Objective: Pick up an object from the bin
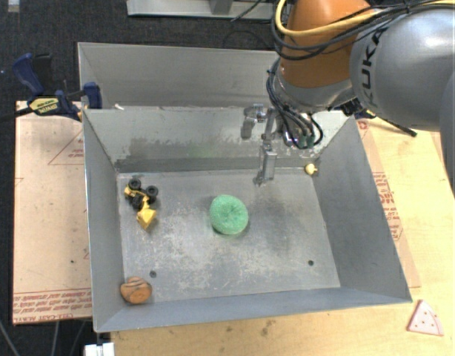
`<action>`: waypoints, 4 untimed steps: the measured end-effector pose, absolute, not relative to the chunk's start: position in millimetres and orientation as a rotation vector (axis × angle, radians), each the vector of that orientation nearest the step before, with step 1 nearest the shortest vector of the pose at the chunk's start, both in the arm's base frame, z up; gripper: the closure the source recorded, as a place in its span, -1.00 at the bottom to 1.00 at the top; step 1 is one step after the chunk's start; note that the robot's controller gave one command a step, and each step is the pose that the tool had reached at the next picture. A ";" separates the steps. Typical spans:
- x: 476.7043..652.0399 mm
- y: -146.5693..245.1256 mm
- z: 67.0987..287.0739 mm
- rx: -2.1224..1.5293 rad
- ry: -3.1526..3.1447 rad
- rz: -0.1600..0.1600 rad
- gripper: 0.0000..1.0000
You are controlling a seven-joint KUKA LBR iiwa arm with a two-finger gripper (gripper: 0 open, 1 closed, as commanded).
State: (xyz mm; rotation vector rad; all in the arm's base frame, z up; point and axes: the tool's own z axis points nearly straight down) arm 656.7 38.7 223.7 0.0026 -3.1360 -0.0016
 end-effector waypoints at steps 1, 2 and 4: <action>657.7 38.5 229.3 0.001 -3.144 -0.002 -1.00; 617.8 33.7 179.5 -0.201 -3.141 -0.003 -1.00; 612.5 37.3 148.8 0.274 -3.132 -0.002 -1.00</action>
Offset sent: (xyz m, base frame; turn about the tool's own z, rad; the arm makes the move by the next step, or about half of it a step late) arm -0.0546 -0.0071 -0.0637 0.1760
